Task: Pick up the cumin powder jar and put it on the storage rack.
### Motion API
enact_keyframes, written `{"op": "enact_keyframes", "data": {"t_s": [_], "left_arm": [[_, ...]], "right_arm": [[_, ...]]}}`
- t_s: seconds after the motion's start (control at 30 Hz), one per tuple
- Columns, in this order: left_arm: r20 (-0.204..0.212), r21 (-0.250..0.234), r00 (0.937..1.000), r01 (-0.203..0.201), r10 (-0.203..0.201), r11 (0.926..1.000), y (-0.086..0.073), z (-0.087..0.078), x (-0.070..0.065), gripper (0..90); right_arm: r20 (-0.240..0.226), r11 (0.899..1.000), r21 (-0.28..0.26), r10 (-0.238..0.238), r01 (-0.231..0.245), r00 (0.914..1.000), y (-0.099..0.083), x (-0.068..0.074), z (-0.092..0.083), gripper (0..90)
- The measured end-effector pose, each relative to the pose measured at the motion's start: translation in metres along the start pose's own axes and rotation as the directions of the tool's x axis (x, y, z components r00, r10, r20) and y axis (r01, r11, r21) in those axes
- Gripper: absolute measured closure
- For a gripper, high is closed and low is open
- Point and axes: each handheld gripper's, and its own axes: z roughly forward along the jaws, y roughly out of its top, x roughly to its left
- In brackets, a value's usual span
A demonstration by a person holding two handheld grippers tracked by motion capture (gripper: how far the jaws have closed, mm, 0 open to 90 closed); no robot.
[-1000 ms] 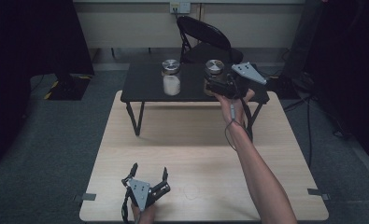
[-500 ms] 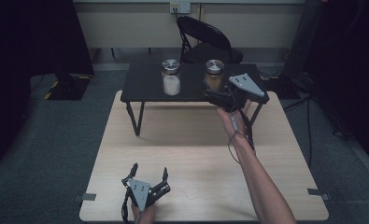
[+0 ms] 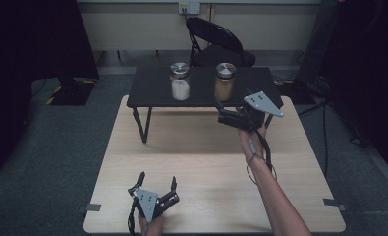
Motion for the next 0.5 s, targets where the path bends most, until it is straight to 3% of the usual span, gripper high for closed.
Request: {"op": "enact_keyframes", "data": {"t_s": [0.3,0.5], "left_arm": [[0.000,0.001,1.0000,0.000,0.000,1.0000,0.000,0.000,0.000,0.0],[-0.014,0.003,0.9999,-0.001,0.001,1.0000,0.000,0.000,-0.003,0.0]], "right_arm": [[0.019,1.000,-0.007,0.002,-0.002,0.9998,-0.016,-0.013,-0.028,0.0],[0.031,1.000,0.012,-0.029,0.029,0.9991,-0.023,-0.018,-0.052,0.0]]}}
